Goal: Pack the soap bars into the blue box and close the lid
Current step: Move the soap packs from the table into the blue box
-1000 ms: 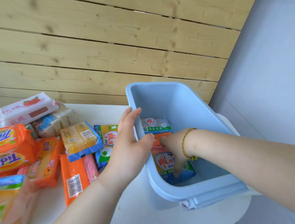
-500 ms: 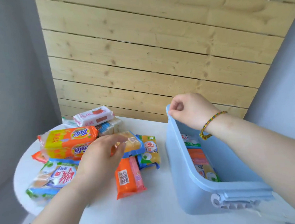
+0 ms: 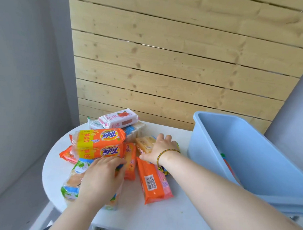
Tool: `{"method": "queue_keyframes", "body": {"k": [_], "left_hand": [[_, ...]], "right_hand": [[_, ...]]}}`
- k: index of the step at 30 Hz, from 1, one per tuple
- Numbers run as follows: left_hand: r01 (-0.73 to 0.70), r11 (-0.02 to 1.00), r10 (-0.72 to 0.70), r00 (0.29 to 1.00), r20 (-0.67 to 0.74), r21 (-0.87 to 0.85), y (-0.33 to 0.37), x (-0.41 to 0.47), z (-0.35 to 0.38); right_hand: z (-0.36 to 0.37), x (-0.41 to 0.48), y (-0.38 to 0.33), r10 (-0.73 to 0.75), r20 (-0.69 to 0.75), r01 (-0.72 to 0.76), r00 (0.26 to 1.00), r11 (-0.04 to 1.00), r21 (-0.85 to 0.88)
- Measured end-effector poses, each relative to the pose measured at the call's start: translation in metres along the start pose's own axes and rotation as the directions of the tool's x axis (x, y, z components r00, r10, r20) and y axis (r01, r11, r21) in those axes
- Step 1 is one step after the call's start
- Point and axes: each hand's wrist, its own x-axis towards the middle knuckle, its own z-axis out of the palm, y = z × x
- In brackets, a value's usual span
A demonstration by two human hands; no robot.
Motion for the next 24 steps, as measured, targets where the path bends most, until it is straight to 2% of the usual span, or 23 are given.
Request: {"method": "queue_keyframes", "body": {"k": [4,7,13,16,19,21,24], "left_hand": [[-0.068,0.997,0.068,0.997,-0.024,0.028,-0.001,-0.001,-0.002],[-0.097,0.992,0.099,0.995,-0.018,0.076,-0.001,-0.002,-0.002],[-0.071,0.995,0.071,0.997,0.0,0.076,-0.002,0.0,-0.002],[-0.072,0.995,0.071,0.997,0.009,0.067,-0.004,0.0,0.0],[-0.013,0.999,0.013,1.0,0.009,0.034,-0.002,0.0,0.002],[0.007,0.999,-0.007,1.0,-0.008,0.038,-0.001,0.002,0.003],[0.017,1.0,-0.017,0.999,-0.033,0.008,0.004,0.01,0.004]], "right_hand": [[0.011,0.018,-0.007,0.03,-0.039,-0.035,0.999,0.991,-0.129],[0.015,0.028,-0.011,0.091,0.055,-0.087,0.994,0.993,-0.083],[0.017,0.035,-0.014,0.098,0.052,-0.095,0.994,0.994,-0.057],[0.009,0.035,-0.013,0.132,0.077,-0.135,0.988,0.99,0.042],[-0.012,0.034,-0.015,0.178,0.121,-0.203,0.977,0.947,0.248],[-0.036,0.031,-0.019,0.128,0.115,-0.163,0.985,0.904,0.395],[-0.081,0.014,-0.013,0.01,0.068,-0.041,0.998,0.884,0.467]]}}
